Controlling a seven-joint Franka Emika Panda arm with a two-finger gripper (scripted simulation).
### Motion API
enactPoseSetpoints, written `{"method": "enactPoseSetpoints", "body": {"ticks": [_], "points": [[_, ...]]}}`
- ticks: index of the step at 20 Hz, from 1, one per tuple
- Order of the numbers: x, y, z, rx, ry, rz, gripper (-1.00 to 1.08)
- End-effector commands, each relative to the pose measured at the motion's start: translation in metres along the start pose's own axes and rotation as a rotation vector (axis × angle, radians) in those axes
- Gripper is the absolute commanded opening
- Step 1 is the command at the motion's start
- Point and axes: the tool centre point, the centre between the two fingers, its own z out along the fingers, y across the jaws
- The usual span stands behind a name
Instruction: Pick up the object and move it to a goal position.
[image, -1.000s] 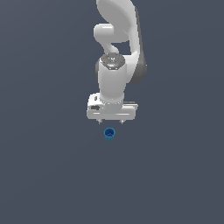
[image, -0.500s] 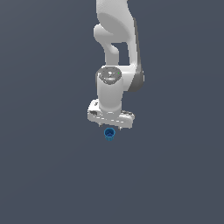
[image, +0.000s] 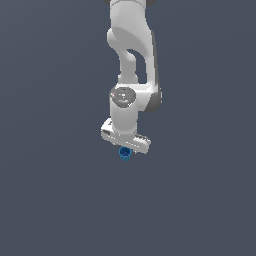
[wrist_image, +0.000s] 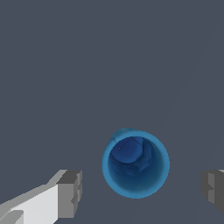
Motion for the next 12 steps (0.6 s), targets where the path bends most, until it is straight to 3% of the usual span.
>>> {"method": "enactPoseSetpoints", "body": {"ticks": [1,12], "points": [[0.000,0.000,0.004,0.000,-0.002,0.021,1.00],[-0.001,0.001,0.023,0.000,-0.003,0.026,1.00]]}}
